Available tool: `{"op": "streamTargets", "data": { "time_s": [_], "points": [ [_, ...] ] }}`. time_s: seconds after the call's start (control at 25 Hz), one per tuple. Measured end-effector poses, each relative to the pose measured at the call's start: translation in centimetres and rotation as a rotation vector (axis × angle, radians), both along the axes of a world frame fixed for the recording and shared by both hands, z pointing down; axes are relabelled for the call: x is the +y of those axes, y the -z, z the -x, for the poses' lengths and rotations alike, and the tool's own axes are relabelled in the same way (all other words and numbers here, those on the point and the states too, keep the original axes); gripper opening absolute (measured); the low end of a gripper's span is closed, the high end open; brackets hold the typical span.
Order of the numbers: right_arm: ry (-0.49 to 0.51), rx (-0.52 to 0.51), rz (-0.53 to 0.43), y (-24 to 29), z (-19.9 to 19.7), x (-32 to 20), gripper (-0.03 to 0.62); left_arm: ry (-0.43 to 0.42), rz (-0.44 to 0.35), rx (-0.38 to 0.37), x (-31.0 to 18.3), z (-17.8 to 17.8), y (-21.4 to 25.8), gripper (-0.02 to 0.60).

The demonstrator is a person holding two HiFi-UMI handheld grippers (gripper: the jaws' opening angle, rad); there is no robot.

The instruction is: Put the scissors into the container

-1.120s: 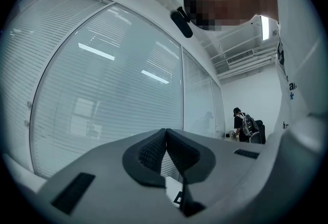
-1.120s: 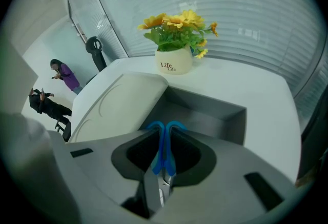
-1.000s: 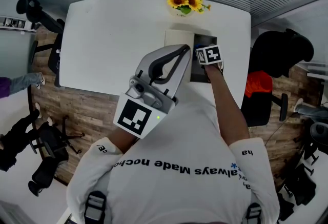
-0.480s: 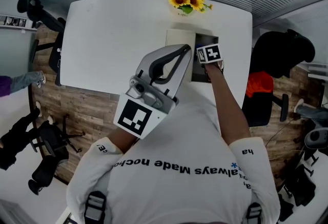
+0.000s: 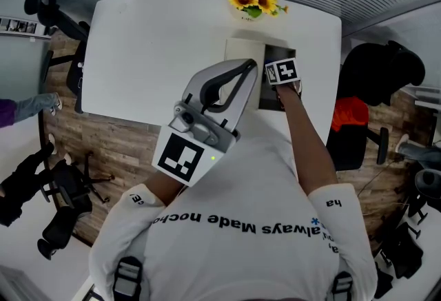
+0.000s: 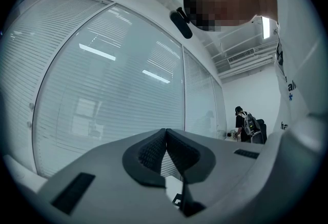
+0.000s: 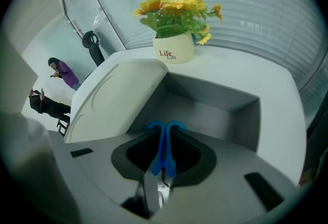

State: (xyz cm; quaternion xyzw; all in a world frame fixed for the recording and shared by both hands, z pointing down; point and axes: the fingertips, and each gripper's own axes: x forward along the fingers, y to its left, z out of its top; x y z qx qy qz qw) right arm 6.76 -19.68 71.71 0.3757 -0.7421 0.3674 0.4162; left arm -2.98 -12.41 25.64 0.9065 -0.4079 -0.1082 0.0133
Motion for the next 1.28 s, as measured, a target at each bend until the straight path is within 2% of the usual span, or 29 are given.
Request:
{"op": "streamTargets", "data": {
  "time_s": [0.76, 1.28],
  "points": [
    [-0.008, 0.0, 0.006, -0.2, 0.1, 0.0, 0.101, 0.004, -0.003, -0.008, 0.1, 0.1, 0.1, 0.02],
    [-0.018, -0.035, -0.086, 2.9, -0.5, -0.3, 0.098, 0.01, -0.01, -0.008, 0.6, 0.0, 0.2, 0.02]
  ]
}}
